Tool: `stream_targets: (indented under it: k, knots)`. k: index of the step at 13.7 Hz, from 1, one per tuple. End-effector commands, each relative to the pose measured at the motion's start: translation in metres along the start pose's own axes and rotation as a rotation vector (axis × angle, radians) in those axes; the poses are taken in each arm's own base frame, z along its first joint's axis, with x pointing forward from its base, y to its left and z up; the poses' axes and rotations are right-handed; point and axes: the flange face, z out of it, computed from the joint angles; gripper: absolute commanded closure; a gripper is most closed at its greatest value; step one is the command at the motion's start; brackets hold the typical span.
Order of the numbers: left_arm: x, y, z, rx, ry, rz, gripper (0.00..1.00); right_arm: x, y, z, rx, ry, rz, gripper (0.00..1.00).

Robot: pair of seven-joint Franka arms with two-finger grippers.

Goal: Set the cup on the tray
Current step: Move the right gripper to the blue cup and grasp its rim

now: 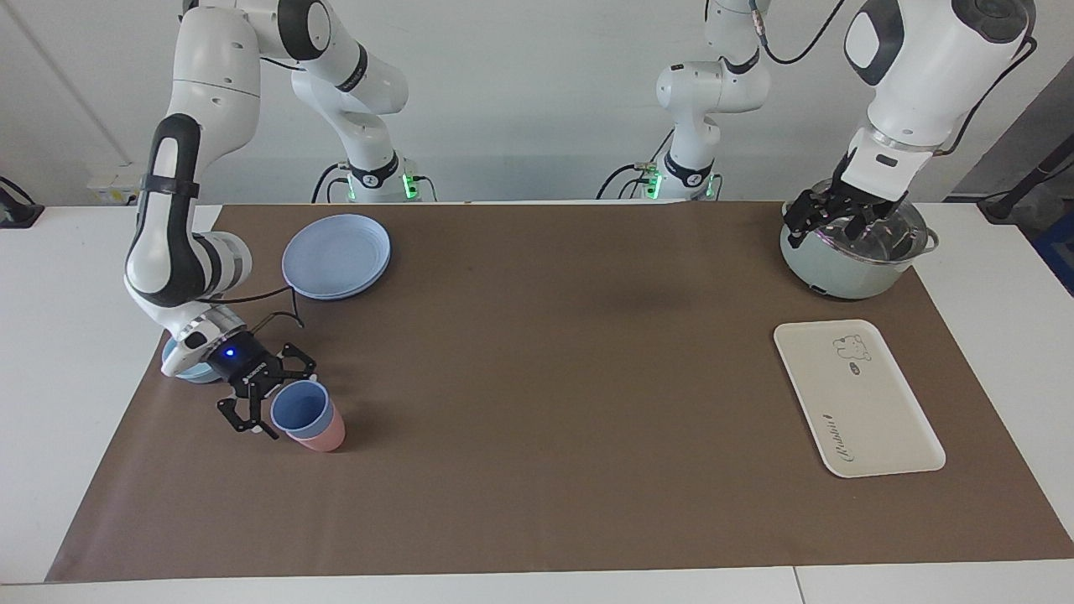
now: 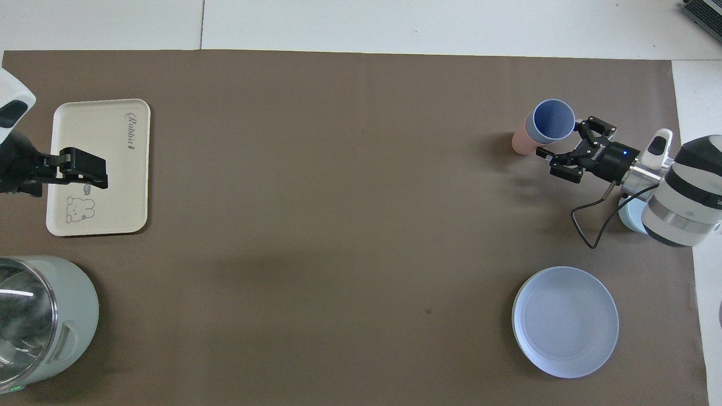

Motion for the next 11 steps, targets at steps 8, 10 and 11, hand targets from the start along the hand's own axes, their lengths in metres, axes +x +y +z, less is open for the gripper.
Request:
stream_targets:
  k: [8,10,11]
  knots:
    - [-0.008,-0.005,-0.001,-0.017,0.008,-0.001,0.00,0.003,-0.018,0.028,-0.017,0.044,-0.015,0.00]
    - [-0.008,-0.005,-0.001,-0.017,0.008,-0.001,0.00,0.004,-0.017,0.028,-0.020,0.045,-0.030,0.48]
    - [-0.009,-0.005,0.000,-0.017,0.006,-0.001,0.00,0.006,-0.016,0.027,-0.022,0.049,-0.042,0.99]
